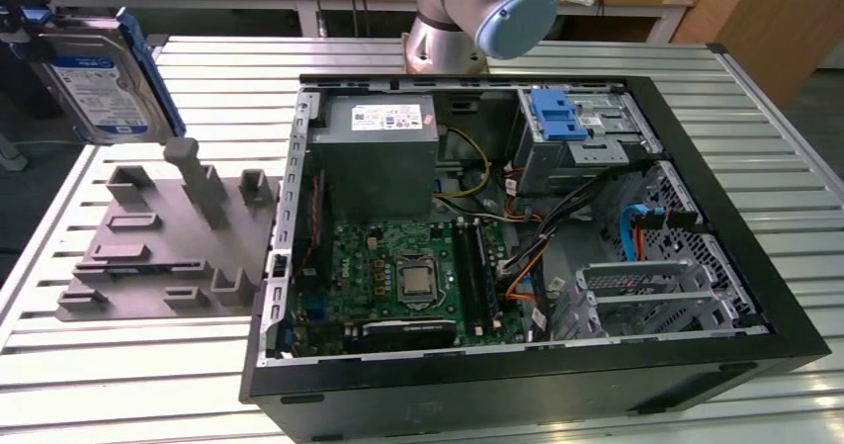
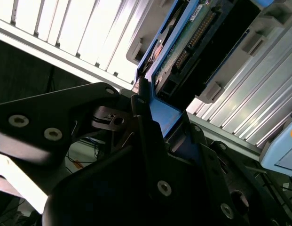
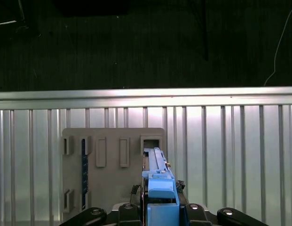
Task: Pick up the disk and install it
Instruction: 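Pick up the disk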
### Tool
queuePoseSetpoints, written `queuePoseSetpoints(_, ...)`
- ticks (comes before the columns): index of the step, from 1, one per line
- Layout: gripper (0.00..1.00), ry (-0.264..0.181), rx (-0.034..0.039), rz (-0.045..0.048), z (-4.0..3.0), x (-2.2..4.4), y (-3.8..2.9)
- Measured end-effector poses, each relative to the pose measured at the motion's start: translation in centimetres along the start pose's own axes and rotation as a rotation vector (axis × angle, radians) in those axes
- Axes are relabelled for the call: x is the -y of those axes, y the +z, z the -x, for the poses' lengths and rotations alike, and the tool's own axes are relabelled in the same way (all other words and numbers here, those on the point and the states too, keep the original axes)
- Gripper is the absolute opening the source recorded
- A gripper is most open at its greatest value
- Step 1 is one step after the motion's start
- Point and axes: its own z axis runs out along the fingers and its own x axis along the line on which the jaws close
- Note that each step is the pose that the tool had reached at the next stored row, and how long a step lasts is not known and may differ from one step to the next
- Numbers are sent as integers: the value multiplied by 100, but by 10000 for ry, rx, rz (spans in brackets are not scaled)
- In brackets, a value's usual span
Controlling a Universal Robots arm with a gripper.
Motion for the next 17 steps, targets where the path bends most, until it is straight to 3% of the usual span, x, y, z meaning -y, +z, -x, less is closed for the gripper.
queuePoseSetpoints(17,36,0,0,0,0,0,-88)
